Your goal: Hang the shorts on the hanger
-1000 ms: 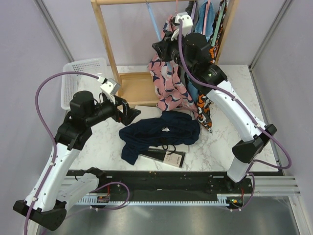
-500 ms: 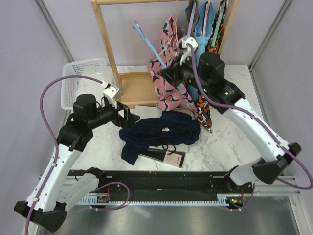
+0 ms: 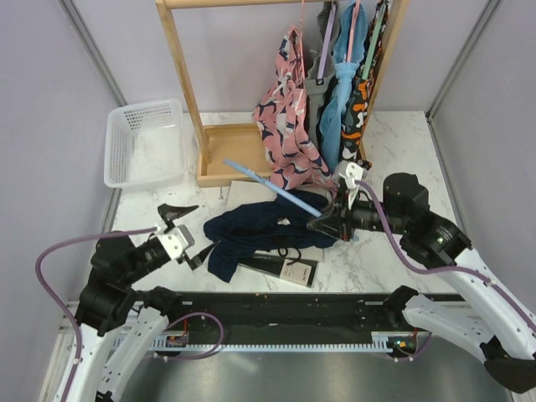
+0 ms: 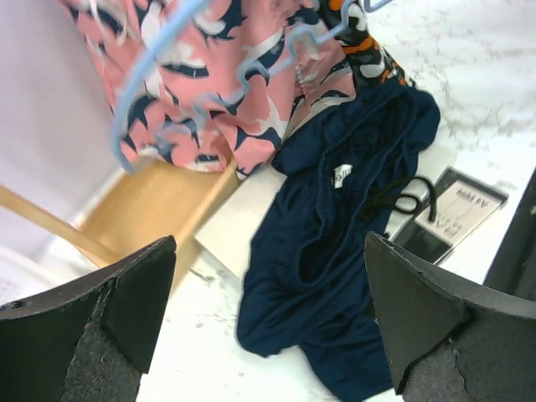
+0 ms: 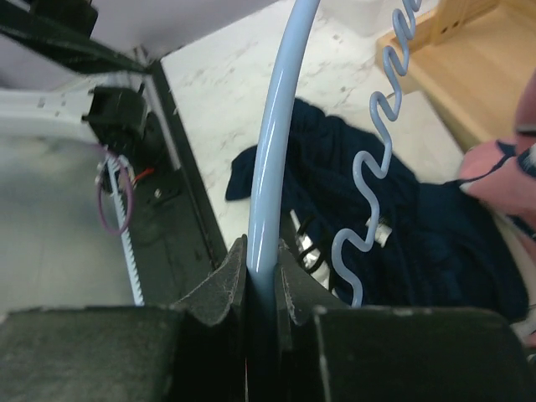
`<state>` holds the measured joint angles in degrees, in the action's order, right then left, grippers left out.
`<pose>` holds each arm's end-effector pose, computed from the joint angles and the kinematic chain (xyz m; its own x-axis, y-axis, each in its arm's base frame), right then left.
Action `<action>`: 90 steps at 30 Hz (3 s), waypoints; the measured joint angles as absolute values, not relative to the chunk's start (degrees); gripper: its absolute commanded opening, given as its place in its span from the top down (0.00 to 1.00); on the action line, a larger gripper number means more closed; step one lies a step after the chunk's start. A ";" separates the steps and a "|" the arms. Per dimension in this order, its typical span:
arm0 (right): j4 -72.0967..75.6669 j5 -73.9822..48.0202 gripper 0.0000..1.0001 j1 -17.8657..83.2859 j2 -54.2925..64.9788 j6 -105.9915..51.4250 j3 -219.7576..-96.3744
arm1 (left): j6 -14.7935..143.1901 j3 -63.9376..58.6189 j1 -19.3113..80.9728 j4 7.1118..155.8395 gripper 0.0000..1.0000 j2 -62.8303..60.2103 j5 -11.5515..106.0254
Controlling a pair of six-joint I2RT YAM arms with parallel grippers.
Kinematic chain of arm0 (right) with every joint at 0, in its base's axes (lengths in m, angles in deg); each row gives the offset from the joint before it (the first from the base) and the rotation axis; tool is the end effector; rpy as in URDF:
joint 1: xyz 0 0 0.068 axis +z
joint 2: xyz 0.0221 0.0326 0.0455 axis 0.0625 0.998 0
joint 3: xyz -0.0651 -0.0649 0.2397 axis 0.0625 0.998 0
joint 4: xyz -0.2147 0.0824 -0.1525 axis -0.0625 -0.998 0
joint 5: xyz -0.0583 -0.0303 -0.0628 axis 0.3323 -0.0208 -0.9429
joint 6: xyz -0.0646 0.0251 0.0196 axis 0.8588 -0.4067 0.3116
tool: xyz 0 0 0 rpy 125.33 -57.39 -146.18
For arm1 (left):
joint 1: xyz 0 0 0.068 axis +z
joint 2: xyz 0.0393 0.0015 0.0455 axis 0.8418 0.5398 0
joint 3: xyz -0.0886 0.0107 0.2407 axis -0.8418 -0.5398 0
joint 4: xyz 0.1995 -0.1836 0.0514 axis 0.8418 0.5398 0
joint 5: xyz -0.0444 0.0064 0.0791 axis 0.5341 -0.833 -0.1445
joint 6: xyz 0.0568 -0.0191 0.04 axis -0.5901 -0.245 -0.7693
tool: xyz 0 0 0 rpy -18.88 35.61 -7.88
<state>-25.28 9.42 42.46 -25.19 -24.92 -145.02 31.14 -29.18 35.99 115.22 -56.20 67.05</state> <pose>0.1572 0.1651 0.3836 -0.2802 -0.1397 -0.9497 -0.8996 0.3833 0.2091 0.1057 -0.0714 0.3508 0.1788 0.2769 -0.9441 0.7427 0.5913 0.3141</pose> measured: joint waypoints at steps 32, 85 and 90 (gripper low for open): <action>-48.45 24.61 0.13 42.26 -28.87 2.49 -144.01 | 7.15 -35.08 35.88 119.44 0.98 -41.34 82.50; -55.97 3.41 1.00 53.52 -3.93 10.08 -164.10 | 17.31 -28.20 27.24 125.25 0.25 -35.79 60.23; -59.46 -0.24 1.00 53.62 -12.82 9.81 -163.18 | 17.92 -28.42 35.46 123.79 0.32 -34.11 63.47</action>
